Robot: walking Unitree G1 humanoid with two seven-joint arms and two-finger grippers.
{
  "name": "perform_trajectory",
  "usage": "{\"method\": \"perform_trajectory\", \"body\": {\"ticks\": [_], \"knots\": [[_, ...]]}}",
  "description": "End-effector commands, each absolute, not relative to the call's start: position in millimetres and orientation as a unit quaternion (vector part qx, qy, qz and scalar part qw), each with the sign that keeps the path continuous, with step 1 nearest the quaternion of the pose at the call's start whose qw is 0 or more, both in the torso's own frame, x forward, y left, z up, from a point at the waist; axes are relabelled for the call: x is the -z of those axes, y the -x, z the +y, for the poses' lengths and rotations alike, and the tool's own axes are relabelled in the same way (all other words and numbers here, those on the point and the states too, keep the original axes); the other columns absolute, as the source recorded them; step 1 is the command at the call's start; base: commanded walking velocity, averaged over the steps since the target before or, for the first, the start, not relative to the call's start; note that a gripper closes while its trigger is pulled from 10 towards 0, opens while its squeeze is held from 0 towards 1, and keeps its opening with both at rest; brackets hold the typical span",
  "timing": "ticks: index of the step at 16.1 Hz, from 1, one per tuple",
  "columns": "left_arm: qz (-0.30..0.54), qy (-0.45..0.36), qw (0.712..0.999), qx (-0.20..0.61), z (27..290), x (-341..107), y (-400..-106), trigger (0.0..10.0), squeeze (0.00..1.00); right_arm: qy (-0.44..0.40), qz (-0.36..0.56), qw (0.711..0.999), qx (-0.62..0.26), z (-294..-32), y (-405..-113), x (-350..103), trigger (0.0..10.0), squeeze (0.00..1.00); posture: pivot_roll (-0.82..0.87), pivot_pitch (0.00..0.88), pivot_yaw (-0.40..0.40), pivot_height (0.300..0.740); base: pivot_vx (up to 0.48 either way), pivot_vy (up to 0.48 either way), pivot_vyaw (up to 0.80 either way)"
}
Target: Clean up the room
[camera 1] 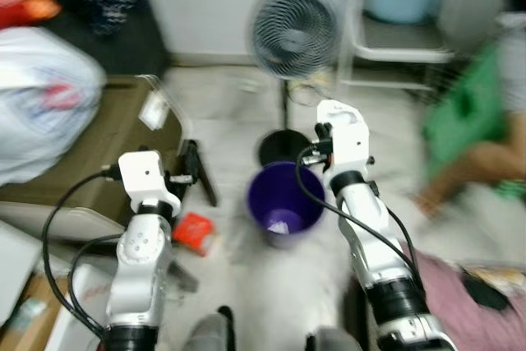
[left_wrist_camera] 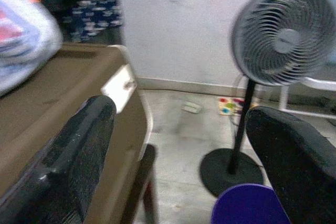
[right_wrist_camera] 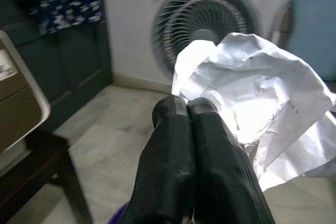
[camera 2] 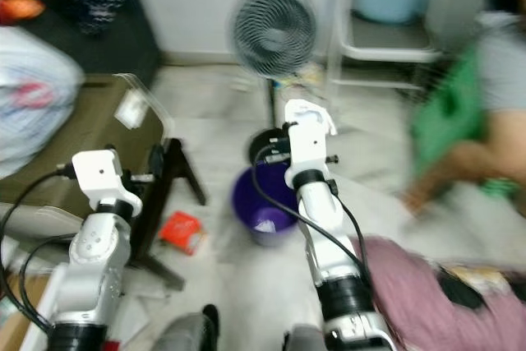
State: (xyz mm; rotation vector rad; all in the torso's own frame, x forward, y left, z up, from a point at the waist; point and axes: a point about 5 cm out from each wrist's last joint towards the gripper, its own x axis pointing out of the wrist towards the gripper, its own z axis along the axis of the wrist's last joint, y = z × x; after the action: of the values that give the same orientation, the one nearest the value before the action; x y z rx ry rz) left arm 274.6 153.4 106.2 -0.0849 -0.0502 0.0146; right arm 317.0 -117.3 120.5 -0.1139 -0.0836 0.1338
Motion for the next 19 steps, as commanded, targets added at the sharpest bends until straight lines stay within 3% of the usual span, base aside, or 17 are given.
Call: {"method": "perform_trajectory", "body": {"ticks": [1,3,11,14,19], "knots": [[-0.022,0.039,0.999,-0.012,155.5,-106.0,-273.0,10.0,0.0,0.055,-0.037,0.996,-0.066,-117.1,-319.0,-119.6,10.0,0.0,-0.13,0.129,0.049,0.74,0.0,0.0,0.8],[-0.023,0.039,0.999,-0.014,156.0,-106.5,-273.2,10.0,0.0,0.051,-0.04,0.996,-0.068,-115.8,-319.8,-120.8,10.0,0.0,-0.13,0.131,0.048,0.74,0.0,0.0,0.8],[-0.033,0.047,0.998,0.003,154.6,-110.7,-271.8,10.0,0.0,0.028,-0.033,0.997,-0.058,-117.0,-322.0,-119.6,10.0,0.0,-0.13,0.138,0.047,0.74,0.0,0.0,0.0],[-0.037,0.046,0.998,0.006,154.4,-111.9,-271.6,10.0,0.0,0.022,-0.033,0.997,-0.06,-116.9,-322.6,-119.8,10.0,0.0,-0.13,0.138,0.046,0.74,0.0,0.0,-0.72],[-0.037,0.046,0.998,0.009,154.6,-112.1,-271.1,10.0,0.0,0.019,-0.034,0.997,-0.064,-115.3,-322.7,-120.2,10.0,0.0,-0.13,0.138,0.048,0.74,0.265,0.0,0.0]]}}
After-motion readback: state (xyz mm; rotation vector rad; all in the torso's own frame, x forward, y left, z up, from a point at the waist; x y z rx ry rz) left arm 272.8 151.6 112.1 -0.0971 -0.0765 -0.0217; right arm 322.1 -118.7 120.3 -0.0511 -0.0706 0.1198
